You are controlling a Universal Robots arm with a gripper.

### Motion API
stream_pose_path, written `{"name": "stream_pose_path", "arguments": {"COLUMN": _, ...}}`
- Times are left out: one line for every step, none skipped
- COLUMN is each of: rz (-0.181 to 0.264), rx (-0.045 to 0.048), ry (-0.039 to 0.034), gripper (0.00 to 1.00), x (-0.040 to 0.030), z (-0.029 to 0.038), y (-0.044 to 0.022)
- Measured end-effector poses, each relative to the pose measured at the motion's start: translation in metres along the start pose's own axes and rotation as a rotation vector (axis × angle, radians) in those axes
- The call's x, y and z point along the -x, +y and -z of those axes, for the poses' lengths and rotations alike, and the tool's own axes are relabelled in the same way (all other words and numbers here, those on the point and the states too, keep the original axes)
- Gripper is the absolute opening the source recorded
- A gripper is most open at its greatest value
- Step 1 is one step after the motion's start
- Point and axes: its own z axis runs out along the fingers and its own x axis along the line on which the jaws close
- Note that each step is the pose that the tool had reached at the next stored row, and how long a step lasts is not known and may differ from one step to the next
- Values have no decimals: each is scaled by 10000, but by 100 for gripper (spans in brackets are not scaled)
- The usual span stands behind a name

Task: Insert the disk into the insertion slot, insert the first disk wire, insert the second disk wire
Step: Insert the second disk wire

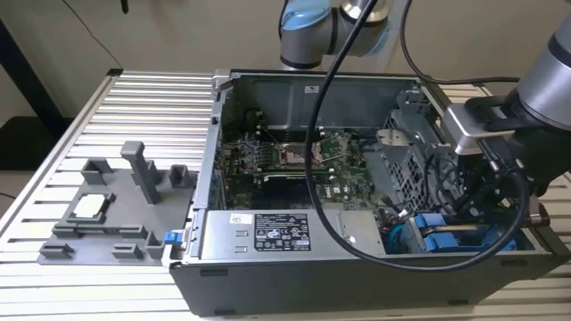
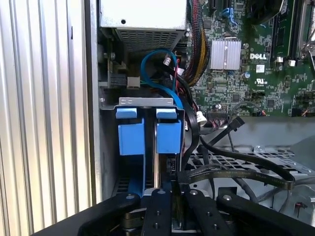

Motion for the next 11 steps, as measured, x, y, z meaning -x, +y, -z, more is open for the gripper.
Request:
{"name": "stream_pose_path", "arguments": {"rz": -1, "rx": 11, "ry": 1, "gripper": 16, "x": 1, "z": 27, "y": -2}}
{"name": "stream_pose_path", "arguments": {"rz": 0, "rx": 24, "ry": 17, "gripper": 16, "x": 5, "z": 68, "y": -5}}
{"name": "stream_pose_path", "arguments": {"rz": 0, "rx": 27, "ry": 20, "gripper": 16, "x": 6, "z": 82, "y": -7}}
{"name": "stream_pose_path", "arguments": {"rz": -1, "rx": 27, "ry": 14, "gripper": 16, "x": 5, "z": 79, "y": -6}}
{"name": "stream_pose_path", "arguments": {"rz": -1, "rx": 27, "ry": 15, "gripper": 16, "x": 6, "z": 78, "y": -6}}
{"name": "stream_pose_path", "arguments": {"rz": 0, "rx": 26, "ry": 15, "gripper": 16, "x": 5, "z": 73, "y": -6}}
{"name": "stream_pose_path", "arguments": {"rz": 0, "rx": 23, "ry": 16, "gripper": 16, "x": 5, "z": 65, "y": -6}}
{"name": "stream_pose_path", "arguments": {"rz": 1, "rx": 21, "ry": 14, "gripper": 16, "x": 4, "z": 55, "y": -5}}
{"name": "stream_pose_path", "arguments": {"rz": 1, "rx": 18, "ry": 13, "gripper": 16, "x": 4, "z": 42, "y": -4}}
{"name": "stream_pose_path", "arguments": {"rz": 0, "rx": 15, "ry": 9, "gripper": 16, "x": 3, "z": 30, "y": -3}}
{"name": "stream_pose_path", "arguments": {"rz": 0, "rx": 13, "ry": 3, "gripper": 16, "x": 4, "z": 26, "y": -3}}
